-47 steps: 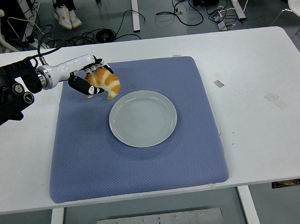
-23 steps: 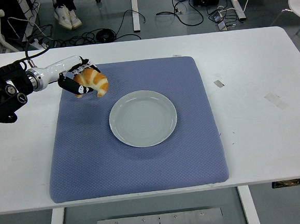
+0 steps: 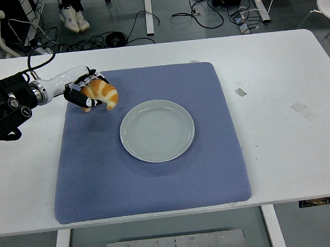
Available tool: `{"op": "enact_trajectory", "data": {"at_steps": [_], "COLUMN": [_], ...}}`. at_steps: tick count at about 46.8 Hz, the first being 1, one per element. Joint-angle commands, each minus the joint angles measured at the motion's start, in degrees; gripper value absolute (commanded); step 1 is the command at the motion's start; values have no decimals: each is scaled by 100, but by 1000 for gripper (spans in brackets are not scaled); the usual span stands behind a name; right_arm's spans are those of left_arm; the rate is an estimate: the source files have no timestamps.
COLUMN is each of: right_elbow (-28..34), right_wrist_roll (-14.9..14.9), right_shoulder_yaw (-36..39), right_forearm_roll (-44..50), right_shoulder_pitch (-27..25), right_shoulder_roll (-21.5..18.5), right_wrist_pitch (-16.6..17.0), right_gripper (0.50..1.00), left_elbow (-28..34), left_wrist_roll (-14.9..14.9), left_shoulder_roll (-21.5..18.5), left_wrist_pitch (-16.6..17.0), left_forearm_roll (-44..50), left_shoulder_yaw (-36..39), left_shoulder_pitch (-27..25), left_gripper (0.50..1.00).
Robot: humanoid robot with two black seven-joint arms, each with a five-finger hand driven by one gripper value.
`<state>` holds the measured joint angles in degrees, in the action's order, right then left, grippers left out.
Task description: Place the bread on the table
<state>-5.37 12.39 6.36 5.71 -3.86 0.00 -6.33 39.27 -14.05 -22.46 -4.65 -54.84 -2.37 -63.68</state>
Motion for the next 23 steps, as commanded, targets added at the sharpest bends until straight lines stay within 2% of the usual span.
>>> {"op": "enact_trajectory", "data": {"at_steps": [1, 23], "right_elbow": [-8, -8], "right_wrist_roll": [0, 0], "right_shoulder_yaw": [-3, -3], "right_forearm_roll": [0, 0], "right_shoulder_pitch": [-1, -1], "right_shoulder_roll": [0, 0], "right_wrist_pitch": [0, 0], "right_gripper": [1000, 1000], "left_elbow": [2, -183], "left_wrist_roll": [7, 7], "left_shoulder_roll": [5, 93], "left_wrist_pitch": [8, 17], "left_forearm_roll": [-1, -1], "left_shoulder_yaw": [79, 88], "left_shoulder_pitch": [5, 5], "left_gripper": [500, 501]}}
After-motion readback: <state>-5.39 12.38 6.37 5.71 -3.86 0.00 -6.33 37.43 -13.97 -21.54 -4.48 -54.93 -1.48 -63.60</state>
